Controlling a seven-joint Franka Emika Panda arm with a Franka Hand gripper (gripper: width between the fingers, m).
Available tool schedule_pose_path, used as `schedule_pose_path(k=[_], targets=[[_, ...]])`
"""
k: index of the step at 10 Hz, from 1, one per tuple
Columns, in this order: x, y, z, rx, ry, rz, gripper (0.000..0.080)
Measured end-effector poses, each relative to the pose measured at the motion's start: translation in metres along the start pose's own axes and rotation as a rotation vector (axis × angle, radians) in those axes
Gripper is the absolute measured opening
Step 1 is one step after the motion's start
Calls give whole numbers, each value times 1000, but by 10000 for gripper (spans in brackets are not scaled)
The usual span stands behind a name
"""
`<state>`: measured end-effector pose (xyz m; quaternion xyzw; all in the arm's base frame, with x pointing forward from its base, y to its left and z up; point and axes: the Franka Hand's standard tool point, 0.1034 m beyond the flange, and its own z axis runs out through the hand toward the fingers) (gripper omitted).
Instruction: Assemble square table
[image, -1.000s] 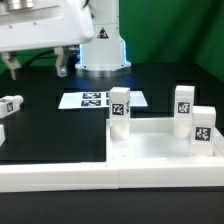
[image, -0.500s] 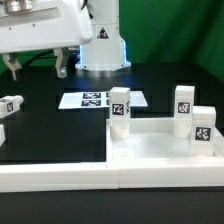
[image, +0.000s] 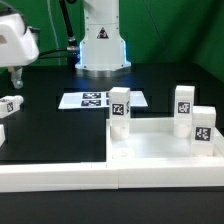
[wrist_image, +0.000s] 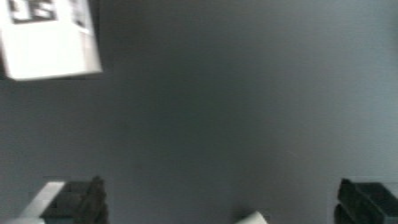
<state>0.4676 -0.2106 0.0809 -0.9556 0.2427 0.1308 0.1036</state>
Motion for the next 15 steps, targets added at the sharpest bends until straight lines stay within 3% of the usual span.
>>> schedule_pose_path(k=[3, 6, 8, 11, 13, 15], targets=[[-3, 1, 5, 14, -185, -8, 649], [-11, 48, 27, -38, -435, -4, 649], [-16, 54, 27, -46, -562, 6, 649], [-14, 57, 31, -50, -564, 7, 649], [-21, 79, 49, -40, -608, 44, 649], [-27, 82, 60, -38, -623, 53, 649]])
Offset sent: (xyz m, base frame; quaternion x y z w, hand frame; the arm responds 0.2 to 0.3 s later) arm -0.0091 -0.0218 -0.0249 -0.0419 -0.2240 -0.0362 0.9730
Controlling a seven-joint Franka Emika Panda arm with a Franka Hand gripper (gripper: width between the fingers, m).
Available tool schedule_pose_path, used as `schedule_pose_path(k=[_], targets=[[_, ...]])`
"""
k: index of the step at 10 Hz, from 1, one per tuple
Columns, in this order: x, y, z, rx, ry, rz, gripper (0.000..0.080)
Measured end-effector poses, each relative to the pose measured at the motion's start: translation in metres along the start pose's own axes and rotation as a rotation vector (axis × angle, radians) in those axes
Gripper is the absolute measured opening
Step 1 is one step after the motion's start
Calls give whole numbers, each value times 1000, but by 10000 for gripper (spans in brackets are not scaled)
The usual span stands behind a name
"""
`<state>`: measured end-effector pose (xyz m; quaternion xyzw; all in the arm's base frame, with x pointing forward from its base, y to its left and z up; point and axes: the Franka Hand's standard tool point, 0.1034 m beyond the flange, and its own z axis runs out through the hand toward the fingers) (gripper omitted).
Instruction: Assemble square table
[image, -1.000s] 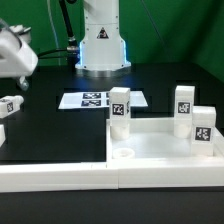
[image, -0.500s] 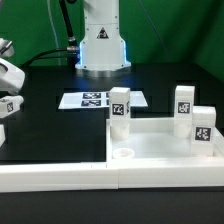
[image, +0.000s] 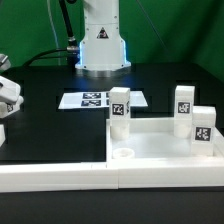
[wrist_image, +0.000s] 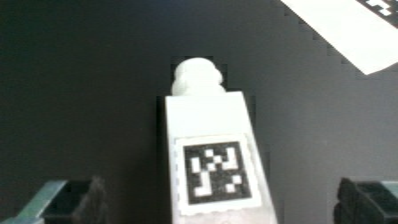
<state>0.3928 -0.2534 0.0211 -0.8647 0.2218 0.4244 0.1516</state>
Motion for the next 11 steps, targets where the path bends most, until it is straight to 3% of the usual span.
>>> schedule_pose_path(k=[2, 4, 5, 6, 7, 8, 11], targets=[[2, -7, 11, 3, -19, 17, 649], [2, -6, 10, 3, -18, 16, 649], [2, -6, 10, 3, -18, 16, 524], [2, -6, 10, 3, -18, 16, 524], [2, -6, 10, 3, -18, 16, 342], [2, -6, 10, 3, -18, 16, 286], [2, -6, 10, 3, -18, 16, 286]])
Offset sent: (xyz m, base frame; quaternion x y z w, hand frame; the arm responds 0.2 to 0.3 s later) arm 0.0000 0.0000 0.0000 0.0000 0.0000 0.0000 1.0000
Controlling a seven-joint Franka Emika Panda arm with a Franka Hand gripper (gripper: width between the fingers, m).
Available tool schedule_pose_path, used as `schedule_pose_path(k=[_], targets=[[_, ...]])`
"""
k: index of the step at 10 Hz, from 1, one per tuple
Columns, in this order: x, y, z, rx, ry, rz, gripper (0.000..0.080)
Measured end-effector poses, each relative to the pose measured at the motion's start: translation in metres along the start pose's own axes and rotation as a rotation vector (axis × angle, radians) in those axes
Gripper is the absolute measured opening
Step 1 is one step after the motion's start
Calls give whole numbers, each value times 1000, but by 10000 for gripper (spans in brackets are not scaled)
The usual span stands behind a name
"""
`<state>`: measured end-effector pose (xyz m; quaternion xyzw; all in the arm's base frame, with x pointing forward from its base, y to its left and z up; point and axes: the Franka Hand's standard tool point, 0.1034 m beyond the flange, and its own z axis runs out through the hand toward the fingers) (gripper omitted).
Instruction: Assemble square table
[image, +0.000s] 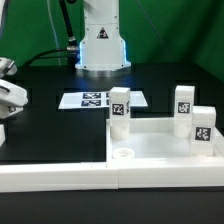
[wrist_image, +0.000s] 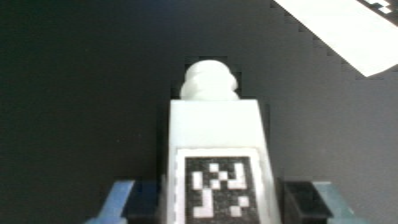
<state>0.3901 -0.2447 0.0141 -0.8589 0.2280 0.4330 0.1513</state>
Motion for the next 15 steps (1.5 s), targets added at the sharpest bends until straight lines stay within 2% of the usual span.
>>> schedule_pose_path(k=[5, 6, 7, 8, 9, 10, 12, 14, 15], targets=[[0, -1, -1, -1, 2, -1, 287], [-8, -9, -12, -22, -2, -18, 287], [-24, -27, -34, -45, 3, -49, 287], [-37, -43, -52, -48, 15, -74, 287], [-48, -54, -69, -66, 31, -96, 287], [-56, -63, -84, -69, 54, -115, 287], [-51, -60, -85, -71, 84, -121, 287], [-43, -64, -95, -84, 224, -136, 287], [-41, -75, -101, -100, 309, -152, 287]])
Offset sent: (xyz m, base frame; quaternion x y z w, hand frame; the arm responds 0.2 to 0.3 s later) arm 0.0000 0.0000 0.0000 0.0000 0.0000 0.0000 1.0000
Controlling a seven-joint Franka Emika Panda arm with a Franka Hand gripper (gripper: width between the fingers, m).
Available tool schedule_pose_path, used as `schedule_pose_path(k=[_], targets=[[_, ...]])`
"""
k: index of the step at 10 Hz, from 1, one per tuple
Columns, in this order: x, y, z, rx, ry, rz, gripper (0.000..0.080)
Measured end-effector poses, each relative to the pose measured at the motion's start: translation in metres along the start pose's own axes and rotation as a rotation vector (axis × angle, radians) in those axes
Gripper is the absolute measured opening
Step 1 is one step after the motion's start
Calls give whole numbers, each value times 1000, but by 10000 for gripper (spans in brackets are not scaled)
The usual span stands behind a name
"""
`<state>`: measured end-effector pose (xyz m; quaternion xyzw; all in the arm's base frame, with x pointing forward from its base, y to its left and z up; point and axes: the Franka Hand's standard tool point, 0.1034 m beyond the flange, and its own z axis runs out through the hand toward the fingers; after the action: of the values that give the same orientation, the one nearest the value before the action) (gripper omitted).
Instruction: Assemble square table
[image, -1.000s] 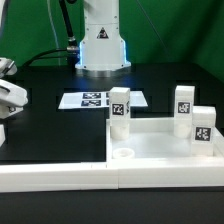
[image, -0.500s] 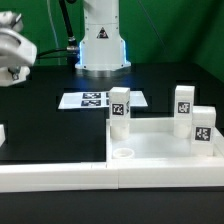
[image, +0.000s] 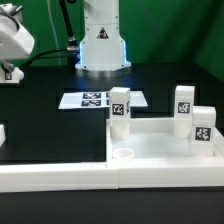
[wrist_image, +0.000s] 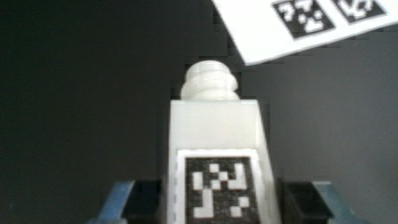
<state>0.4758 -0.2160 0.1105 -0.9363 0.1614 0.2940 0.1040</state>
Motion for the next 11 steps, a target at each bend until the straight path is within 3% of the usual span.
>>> schedule_pose_path(k=[1, 3, 4, 5, 8, 9, 10, 11], targets=[[0, -23, -18, -14, 46, 14, 287], [10, -73, -71, -45, 154, 19, 287], [18, -73, -79, -36, 260, 5, 287], [16, -69, -76, -30, 326, 10, 287], [26, -77, -84, -41, 526, 22, 287], [26, -109, -83, -22, 601, 70, 287], [29, -150, -85, -19, 648, 88, 287], [34, -191, -97, 5, 735, 126, 287]])
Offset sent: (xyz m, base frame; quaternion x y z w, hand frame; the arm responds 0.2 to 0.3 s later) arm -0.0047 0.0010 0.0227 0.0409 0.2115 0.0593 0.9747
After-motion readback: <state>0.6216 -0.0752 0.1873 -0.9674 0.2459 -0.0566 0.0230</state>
